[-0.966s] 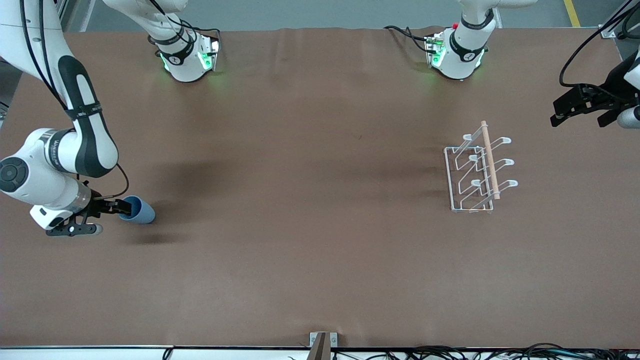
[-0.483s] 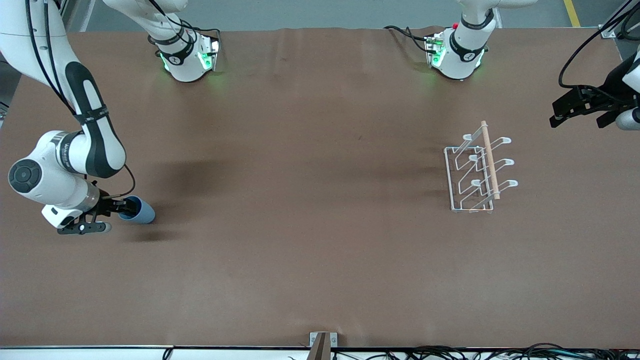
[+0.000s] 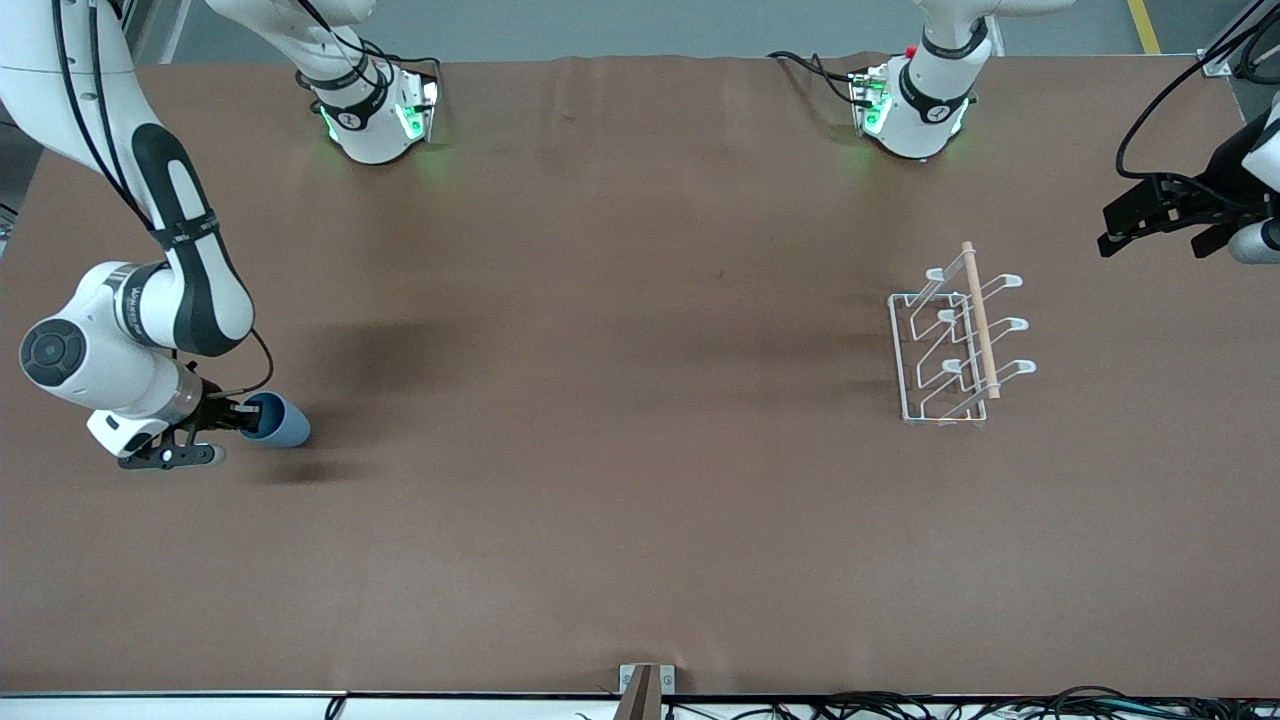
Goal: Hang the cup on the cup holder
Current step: 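Reach the right gripper down and grasp the blue cup's rim, then lift the blue cup with the right gripper while the left gripper approaches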
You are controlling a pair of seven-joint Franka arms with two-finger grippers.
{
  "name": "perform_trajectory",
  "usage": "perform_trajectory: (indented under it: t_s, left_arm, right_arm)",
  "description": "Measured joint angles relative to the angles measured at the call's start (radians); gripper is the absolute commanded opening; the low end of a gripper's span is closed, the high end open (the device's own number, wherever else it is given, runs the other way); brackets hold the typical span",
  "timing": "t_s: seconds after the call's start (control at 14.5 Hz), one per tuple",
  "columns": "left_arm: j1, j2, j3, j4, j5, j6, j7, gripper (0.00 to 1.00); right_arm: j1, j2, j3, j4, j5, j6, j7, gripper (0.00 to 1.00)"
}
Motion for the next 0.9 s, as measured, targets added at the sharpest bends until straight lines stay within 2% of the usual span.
perform_trajectory:
  t_s: [0.21, 0.48, 0.69, 0.9]
  left_arm:
    - [0.000, 0.000, 0.000, 0.000, 0.000, 0.000, 0.000, 1.00]
    - [0.000, 0.004, 0.000, 0.000, 0.000, 0.000, 0.000, 1.00]
    - [0.000, 0.005, 0.000, 0.000, 0.000, 0.000, 0.000, 1.00]
    - [0.000, 0.005, 0.000, 0.000, 0.000, 0.000, 0.000, 1.00]
  right_arm:
    - [0.000, 0.000, 0.004, 0.013, 0.000, -0.053, -0.003, 0.00]
    - [0.002, -0.034, 0.033, 0.123, 0.035, -0.224, -0.006, 0.00]
    - [0.003, -0.109, 0.065, 0.148, 0.162, -0.293, -0.009, 0.00]
    - [0.014, -0.178, 0.101, 0.134, 0.420, -0.411, -0.010, 0.00]
